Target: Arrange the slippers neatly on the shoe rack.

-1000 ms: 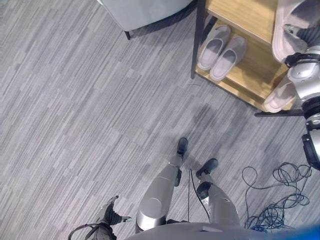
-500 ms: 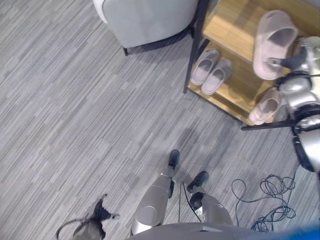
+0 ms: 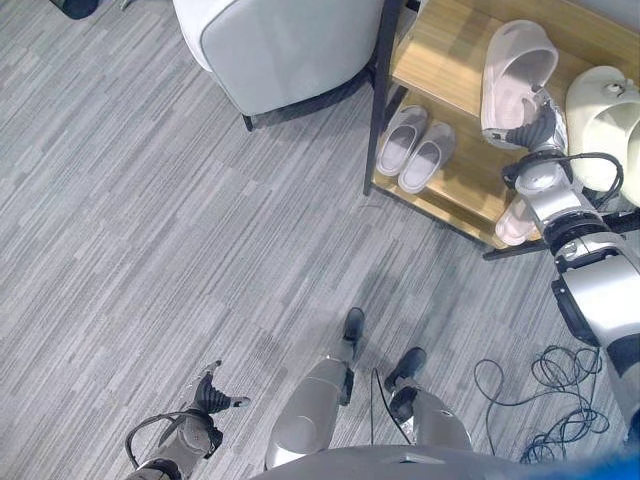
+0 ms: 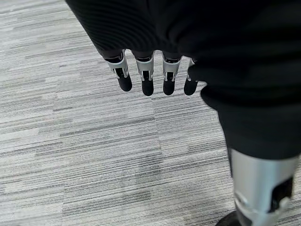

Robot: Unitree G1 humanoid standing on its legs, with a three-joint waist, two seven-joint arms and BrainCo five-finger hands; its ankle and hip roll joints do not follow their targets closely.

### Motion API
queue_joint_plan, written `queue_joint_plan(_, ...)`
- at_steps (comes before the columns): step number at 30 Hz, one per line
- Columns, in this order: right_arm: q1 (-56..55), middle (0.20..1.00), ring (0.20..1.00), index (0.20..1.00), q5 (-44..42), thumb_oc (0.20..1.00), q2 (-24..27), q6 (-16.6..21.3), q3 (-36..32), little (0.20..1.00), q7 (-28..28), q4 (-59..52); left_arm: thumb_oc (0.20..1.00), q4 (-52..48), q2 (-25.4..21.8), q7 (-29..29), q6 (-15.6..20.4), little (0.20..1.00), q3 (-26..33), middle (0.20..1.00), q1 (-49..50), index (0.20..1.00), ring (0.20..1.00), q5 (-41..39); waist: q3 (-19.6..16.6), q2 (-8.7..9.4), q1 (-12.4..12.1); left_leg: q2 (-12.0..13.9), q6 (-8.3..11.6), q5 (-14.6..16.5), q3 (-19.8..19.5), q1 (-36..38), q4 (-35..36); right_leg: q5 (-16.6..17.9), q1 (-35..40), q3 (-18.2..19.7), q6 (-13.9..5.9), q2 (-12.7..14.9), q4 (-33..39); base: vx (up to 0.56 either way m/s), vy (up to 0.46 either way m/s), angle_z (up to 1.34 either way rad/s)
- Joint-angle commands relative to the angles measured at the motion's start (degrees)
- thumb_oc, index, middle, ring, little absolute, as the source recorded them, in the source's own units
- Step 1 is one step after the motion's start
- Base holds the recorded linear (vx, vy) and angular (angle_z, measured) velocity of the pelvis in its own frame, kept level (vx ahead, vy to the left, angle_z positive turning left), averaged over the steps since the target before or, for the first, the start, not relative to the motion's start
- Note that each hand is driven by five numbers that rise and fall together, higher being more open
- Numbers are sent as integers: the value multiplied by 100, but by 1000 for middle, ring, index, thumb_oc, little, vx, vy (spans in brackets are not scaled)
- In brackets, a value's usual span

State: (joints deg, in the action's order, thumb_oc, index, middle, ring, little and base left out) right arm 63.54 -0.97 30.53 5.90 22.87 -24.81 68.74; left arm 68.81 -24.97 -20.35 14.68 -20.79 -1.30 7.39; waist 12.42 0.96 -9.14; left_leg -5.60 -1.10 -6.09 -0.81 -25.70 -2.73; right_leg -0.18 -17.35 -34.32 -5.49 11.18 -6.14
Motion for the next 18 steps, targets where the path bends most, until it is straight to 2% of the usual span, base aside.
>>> queue_joint_plan(1, -198, 1000, 1000, 1000, 157, 1000, 8, 372, -111, 1000, -432, -950, 1000, 315, -172, -12, -137, 1000, 487, 1000, 51, 1000, 1000, -70, 430, 380, 64, 228, 116, 1163, 528, 484, -581, 488, 252, 329, -612, 661, -543, 65, 162, -19)
queue_joint_plan(2, -319, 1000, 1000, 1000, 289, 1000, 93, 370, -126, 1000, -435, -1373, 1000, 301, -225, -19, -185, 1000, 642, 1000, 126, 1000, 1000, -113, 572, 314, 221, 349, 29, 1348, 746, 597, -896, 697, -55, 583, -653, 809, -1032, 21, 190, -33)
queue_joint_plan(3, -318, 1000, 1000, 1000, 363, 1000, 130, 349, -138, 1000, -450, -1532, 1000, 290, -230, -20, -197, 1000, 687, 1000, 124, 1000, 1000, -137, 675, 274, 250, 377, -7, 1454, 834, 589, -1081, 711, -267, 707, -635, 812, -1195, -18, 168, -71)
queue_joint_plan(6, -264, 1000, 1000, 1000, 475, 1000, 249, 316, -88, 1000, -462, -2035, 1000, 297, -218, -39, -196, 1000, 735, 1000, 27, 1000, 1000, -186, 797, 324, 406, 301, -36, 1589, 909, 766, -1110, 940, -642, 716, -598, 707, -778, 75, -15, -82)
queue_joint_plan(7, -313, 1000, 1000, 1000, 500, 1000, 240, 304, -109, 1000, -496, -2173, 1000, 290, -201, -64, -188, 1000, 734, 1000, 25, 1000, 1000, -176, 814, 355, 441, 264, -44, 1659, 913, 937, -1072, 1090, -717, 660, -609, 627, -451, 241, -150, -28)
queue_joint_plan(8, -327, 1000, 1000, 1000, 531, 1000, 283, 292, -58, 1000, -496, -2244, 1000, 302, -203, -46, -205, 1000, 757, 1000, -35, 1000, 1000, -225, 842, 439, 425, 136, -52, 1819, 810, 1088, -1184, 1087, -606, 699, -615, 406, 205, 274, -129, -5)
queue_joint_plan(9, -498, 1000, 1000, 1000, 533, 1000, 295, 330, -101, 1000, -493, -2267, 1000, 288, -178, -24, -197, 1000, 686, 1000, -80, 1000, 1000, -157, 795, 465, 514, 119, -55, 2010, 805, 1225, -1256, 1066, -493, 784, -594, 310, 333, 285, -89, -2)
queue_joint_plan(11, -548, 1000, 1000, 1000, 563, 1000, 335, 349, -82, 1000, -469, -2241, 1000, 246, -142, -11, -179, 1000, 724, 1000, 18, 1000, 1000, -243, 620, 379, 546, 107, -42, 2271, 743, 1430, -1374, 1078, -394, 814, -548, 126, 382, 348, -97, 29)
queue_joint_plan(12, -847, 1000, 1000, 1000, 545, 1000, 531, 384, -182, 1000, -460, -2291, 1000, 161, -87, 35, -101, 1000, 738, 1000, 193, 1000, 1000, -249, 495, 391, 750, 320, 149, 2620, 836, 1379, -2279, 1138, -70, 643, -531, 4, 546, 359, -264, 56)
queue_joint_plan(14, -993, 1000, 1000, 1000, 475, 1000, 672, 486, -228, 1000, -530, -2499, 1000, 84, -50, 48, -37, 1000, 706, 1000, 208, 1000, 1000, -306, 589, 453, 917, 762, 268, 2502, 1050, 836, -2940, 1118, 99, 624, -467, -101, 789, 77, -228, 62)
queue_joint_plan(15, -948, 1000, 1000, 1000, 440, 1000, 723, 516, -254, 1000, -552, -2554, 1000, 89, -48, 44, -48, 1000, 741, 1000, 178, 1000, 1000, -348, 601, 467, 953, 915, 276, 2378, 1137, 580, -2822, 1134, 82, 609, -435, -133, 875, -102, -89, 67)
queue_joint_plan(16, -879, 1000, 1000, 1000, 414, 1000, 753, 543, -262, 1000, -591, -2574, 1000, 118, -33, 8, -73, 1000, 813, 1000, 158, 1000, 1000, -367, 595, 508, 917, 1016, 317, 2113, 1126, 250, -2551, 1123, 51, 637, -404, -188, 966, -3, -94, 37)
queue_joint_plan(17, -798, 1000, 1000, 1000, 436, 1000, 591, 684, -171, 1000, -663, -2786, 1000, 237, -44, -7, -139, 1000, 825, 1000, 106, 1000, 1000, -423, 584, 794, 601, 1277, 479, 1310, 732, -197, -1188, 854, 181, 708, -329, -463, 1092, 85, -61, 11)
queue_joint_plan(18, -832, 1000, 1000, 1000, 431, 1000, 506, 717, -225, 1000, -730, -2850, 1000, 281, -3, 22, -140, 1000, 767, 1000, 144, 1000, 1000, -412, 512, 764, 566, 1355, 514, 1118, 600, 85, -549, 772, 295, 721, -320, -615, 1099, 177, -45, -58)
